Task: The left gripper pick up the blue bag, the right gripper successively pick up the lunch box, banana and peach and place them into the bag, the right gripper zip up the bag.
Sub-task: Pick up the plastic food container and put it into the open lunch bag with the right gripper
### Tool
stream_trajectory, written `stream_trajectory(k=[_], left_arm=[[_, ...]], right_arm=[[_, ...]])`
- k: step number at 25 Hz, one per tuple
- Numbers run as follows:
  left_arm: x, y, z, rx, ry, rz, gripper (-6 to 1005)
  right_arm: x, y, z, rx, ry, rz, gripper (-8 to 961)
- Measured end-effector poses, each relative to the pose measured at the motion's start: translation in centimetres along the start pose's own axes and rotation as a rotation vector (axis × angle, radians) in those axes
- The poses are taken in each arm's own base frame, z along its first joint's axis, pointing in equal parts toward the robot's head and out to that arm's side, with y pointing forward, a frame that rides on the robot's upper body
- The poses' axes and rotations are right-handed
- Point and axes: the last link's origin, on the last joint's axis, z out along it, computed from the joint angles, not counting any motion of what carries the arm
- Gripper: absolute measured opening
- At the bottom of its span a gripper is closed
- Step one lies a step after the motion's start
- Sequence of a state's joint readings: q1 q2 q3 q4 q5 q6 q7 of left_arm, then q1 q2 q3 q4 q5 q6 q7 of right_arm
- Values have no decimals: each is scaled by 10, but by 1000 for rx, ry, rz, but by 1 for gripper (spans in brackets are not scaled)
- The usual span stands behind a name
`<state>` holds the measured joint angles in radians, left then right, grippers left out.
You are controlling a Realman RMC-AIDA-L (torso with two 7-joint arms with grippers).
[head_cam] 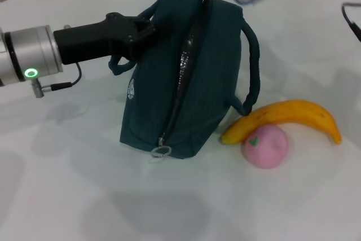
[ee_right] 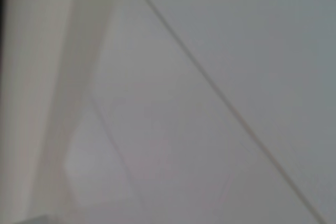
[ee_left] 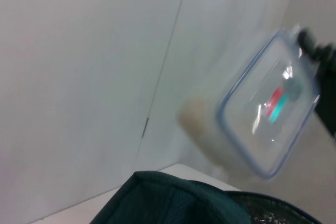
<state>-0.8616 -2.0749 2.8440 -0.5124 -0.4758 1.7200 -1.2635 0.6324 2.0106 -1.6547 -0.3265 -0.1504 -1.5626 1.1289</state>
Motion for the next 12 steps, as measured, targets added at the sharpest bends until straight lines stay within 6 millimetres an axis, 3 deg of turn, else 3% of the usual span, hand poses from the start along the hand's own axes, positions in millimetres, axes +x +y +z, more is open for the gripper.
stream_trajectory(k=[6, 12], left_arm=[[0, -2, 5, 10, -16, 13, 35], [2, -3, 8, 11, -15, 33, 35]], right_arm=[[0, 7, 39, -97, 20, 10, 101], [19, 9, 47, -97, 123, 32, 102]])
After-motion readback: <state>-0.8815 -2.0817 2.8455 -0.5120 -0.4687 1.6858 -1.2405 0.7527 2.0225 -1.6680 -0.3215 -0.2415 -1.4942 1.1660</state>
